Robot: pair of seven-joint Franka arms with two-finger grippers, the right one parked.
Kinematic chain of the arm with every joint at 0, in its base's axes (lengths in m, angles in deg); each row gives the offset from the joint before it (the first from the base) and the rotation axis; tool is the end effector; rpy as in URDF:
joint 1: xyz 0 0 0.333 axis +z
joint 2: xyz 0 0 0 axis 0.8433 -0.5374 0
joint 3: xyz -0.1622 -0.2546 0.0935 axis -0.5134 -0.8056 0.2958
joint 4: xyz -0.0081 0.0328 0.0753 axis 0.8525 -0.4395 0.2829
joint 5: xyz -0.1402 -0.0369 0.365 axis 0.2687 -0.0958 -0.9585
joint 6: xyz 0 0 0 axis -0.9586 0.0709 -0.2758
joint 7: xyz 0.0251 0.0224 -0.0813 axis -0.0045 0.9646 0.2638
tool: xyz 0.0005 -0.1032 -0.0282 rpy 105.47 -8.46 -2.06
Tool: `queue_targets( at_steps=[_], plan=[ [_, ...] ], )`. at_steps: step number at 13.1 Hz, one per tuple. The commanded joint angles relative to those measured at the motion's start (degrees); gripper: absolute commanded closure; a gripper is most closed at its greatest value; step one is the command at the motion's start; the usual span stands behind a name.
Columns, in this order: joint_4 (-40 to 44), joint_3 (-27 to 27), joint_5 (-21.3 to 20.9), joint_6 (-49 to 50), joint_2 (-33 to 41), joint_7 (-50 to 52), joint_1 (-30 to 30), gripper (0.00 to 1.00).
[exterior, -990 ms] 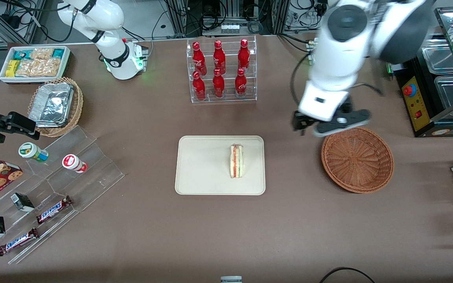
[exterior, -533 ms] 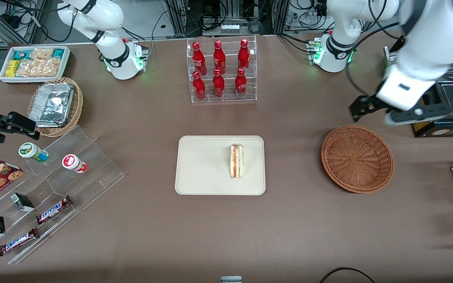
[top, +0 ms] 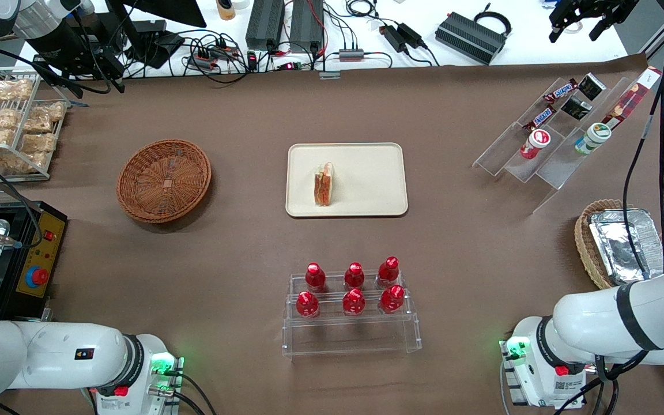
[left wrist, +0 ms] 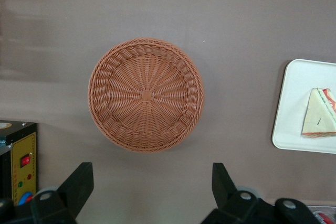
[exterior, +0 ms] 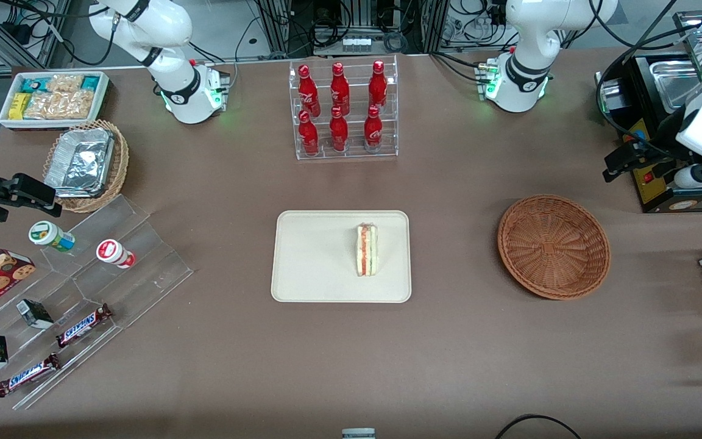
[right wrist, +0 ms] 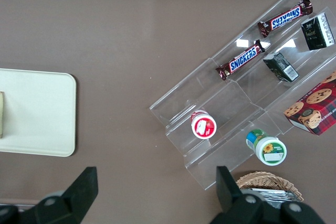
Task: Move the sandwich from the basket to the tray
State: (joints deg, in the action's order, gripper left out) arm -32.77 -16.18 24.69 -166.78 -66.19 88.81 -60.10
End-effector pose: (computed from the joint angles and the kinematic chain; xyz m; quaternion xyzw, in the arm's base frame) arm 0.5258 -0.0182 0.5929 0.9986 0.0469 0.0072 0.0239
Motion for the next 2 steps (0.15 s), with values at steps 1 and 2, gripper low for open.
queue_targets(
  at_steps=[1, 2],
  plan=[
    [3.85, -1.75, 0.76, 0.81, -2.22, -0.76, 1.2, 0.0],
    [3.85, -1.75, 0.76, 1.33, -2.13, -0.85, 1.2, 0.0]
  ],
)
